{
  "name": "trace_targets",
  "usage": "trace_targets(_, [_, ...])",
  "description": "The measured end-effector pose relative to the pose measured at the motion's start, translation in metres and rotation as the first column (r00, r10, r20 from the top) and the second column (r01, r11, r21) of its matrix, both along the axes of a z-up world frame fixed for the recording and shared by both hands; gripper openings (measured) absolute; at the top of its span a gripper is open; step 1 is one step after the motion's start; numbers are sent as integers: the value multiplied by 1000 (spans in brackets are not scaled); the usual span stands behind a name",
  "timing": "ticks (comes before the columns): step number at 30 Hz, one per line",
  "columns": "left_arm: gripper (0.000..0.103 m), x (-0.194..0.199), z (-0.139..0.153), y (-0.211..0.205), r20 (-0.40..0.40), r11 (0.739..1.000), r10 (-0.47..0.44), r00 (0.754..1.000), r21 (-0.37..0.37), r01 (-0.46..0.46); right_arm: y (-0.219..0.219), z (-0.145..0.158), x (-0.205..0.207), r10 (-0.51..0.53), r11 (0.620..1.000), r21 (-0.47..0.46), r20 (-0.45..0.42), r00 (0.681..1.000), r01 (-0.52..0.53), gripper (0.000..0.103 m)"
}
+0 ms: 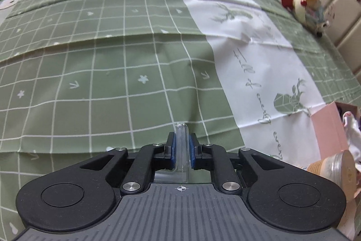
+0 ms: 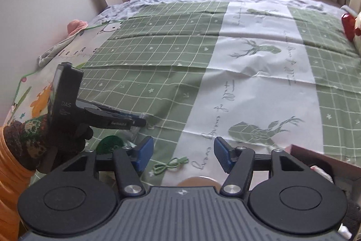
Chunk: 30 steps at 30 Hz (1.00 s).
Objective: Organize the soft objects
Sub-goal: 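Grasp the clear plastic piece with the left tool while the right tool grasps the green cable tie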
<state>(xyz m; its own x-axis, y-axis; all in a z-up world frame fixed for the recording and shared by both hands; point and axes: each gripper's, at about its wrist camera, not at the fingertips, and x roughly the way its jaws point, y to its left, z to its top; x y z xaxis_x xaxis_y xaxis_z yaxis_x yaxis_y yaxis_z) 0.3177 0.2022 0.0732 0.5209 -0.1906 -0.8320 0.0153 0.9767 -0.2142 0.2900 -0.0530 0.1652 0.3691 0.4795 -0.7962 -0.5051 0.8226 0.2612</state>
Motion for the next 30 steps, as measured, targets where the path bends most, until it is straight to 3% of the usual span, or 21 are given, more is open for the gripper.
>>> trace_targets(3, [14, -27, 19, 25, 90, 998, 48, 995, -50, -43, 26, -18, 15, -30, 999, 10, -170, 985, 32, 35])
trace_targets(6, [14, -57, 29, 45, 170, 995, 81, 982, -79, -68, 52, -34, 25, -67, 998, -18, -253, 965, 65, 30])
trace_targets(10, [14, -100, 24, 60, 206, 997, 76, 976, -43, -68, 82, -55, 34, -120, 986, -143, -258, 959, 85, 28])
trace_targets(15, [14, -131, 2, 76, 197, 992, 76, 978, -110, -55, 94, -94, 50, -229, 944, -299, -289, 929, 140, 28])
trace_targets(19, [14, -140, -11, 80, 197, 990, 66, 978, -132, -40, 103, -115, 53, -253, 910, -392, -270, 929, 133, 28])
trace_targets(24, [14, -144, -24, 81, 177, 985, 79, 981, -166, -49, 107, -113, 55, -263, 915, -371, -258, 930, 155, 28])
trace_targets(28, [14, -151, -27, 78, 176, 982, 69, 982, -185, -35, 114, -87, 29, -152, 903, -423, -149, 977, 76, 28])
trace_targets(30, [14, -151, -27, 76, 173, 980, 66, 983, -195, -32, 109, -78, 24, -155, 911, -407, -181, 971, 70, 28])
